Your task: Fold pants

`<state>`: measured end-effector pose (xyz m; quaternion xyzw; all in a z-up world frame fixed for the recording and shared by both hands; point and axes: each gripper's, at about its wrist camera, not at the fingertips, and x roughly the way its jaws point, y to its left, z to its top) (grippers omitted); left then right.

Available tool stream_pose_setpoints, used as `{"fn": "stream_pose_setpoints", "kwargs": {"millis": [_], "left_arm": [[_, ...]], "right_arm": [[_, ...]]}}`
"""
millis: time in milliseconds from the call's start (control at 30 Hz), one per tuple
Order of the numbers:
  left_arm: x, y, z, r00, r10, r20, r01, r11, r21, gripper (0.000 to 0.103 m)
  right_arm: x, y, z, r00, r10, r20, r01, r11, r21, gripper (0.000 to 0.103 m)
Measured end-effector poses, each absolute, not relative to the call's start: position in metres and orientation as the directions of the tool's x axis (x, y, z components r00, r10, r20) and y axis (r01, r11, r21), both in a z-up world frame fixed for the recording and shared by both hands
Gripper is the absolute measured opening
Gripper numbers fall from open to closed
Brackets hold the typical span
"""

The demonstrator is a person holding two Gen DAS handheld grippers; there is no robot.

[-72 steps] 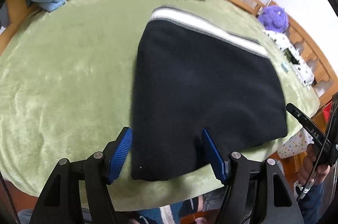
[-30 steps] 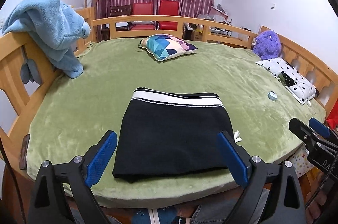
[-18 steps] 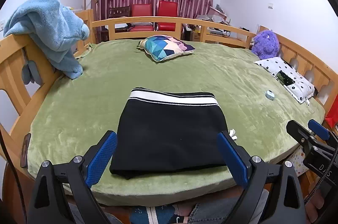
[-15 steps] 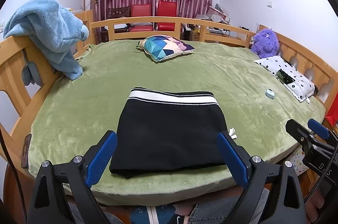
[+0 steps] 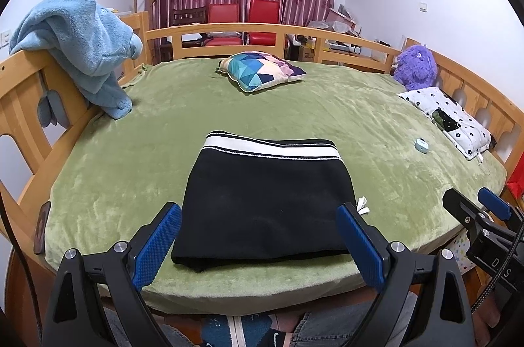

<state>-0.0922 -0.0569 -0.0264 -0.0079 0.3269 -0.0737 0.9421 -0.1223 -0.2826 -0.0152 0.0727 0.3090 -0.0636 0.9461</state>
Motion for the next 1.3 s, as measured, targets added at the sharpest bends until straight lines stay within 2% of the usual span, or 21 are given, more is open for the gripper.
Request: {"fn": "stream_pose_setpoints", "kwargs": {"millis": [1300], "left_arm": [[-0.095,-0.052,-0.018,0.785,-0.139,-0.604,0.124,0.990,-0.066,0.096]], "right_arm": [[-0.128,-0.272,-0.015,0.808,-0.074,-0.585,0.163,0.982,0.101,0.092]]}}
